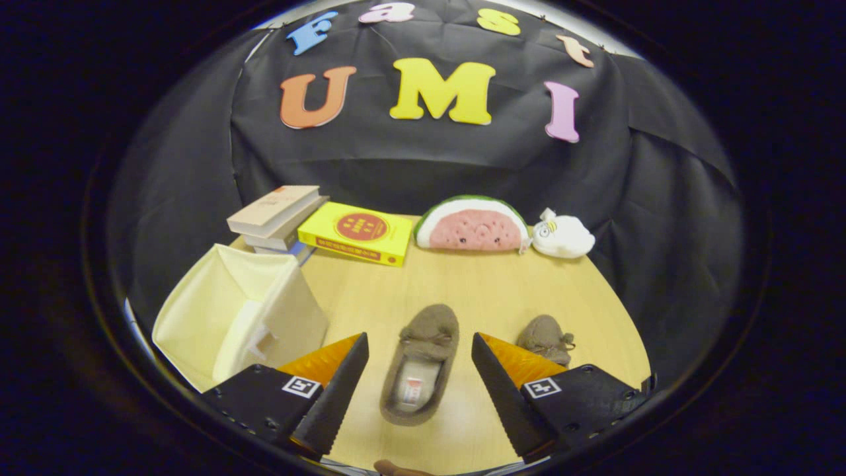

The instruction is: Open the storage box then place both shoes into the box .Put the left shoe in first, then the right shoe, with the right side of both shoes facing outward in a uniform manner.

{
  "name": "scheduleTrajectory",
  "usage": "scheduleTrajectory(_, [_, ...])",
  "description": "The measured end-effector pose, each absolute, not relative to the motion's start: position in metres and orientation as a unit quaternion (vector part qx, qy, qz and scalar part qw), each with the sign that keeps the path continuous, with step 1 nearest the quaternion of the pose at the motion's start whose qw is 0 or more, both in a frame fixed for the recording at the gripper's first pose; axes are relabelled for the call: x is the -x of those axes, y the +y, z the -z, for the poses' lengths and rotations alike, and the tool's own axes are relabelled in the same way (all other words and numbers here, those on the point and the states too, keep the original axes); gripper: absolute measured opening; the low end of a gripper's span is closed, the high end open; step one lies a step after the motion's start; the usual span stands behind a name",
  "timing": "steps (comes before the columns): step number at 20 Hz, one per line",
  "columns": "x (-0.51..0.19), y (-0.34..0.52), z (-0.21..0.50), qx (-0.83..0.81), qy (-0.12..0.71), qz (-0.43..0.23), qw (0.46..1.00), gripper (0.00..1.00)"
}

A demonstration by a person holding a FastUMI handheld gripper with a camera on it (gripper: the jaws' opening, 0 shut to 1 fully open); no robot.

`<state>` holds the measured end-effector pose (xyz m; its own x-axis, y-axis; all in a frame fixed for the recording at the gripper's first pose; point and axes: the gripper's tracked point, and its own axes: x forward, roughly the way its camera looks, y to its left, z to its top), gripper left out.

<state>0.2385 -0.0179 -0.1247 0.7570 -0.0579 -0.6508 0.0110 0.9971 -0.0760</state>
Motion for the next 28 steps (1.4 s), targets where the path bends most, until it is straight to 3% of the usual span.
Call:
scheduleTrajectory(3, [-0.234, -0.041, 0.169, 0.030, 0.407, 0.033, 0.912, 0.96])
scheduleTrajectory(7, [-0.238, -0.053, 0.213, 0.018, 0.477, 0.046, 0.878, 0.68])
scheduleTrajectory(9, [-0.244, -0.054, 0.228, 0.011, 0.500, 0.052, 0.865, 0.68])
scheduleTrajectory(14, [-0.248, -0.038, 0.247, -0.020, 0.541, 0.036, 0.840, 0.10])
scheduleTrajectory(17, [-0.248, -0.038, 0.244, -0.041, 0.546, 0.040, 0.836, 0.00])
scheduleTrajectory(22, [-0.242, -0.043, 0.217, -0.079, 0.536, 0.038, 0.839, 0.00])
scheduleTrajectory(28, [-0.226, -0.024, 0.131, -0.104, 0.491, 0.009, 0.865, 0.00])
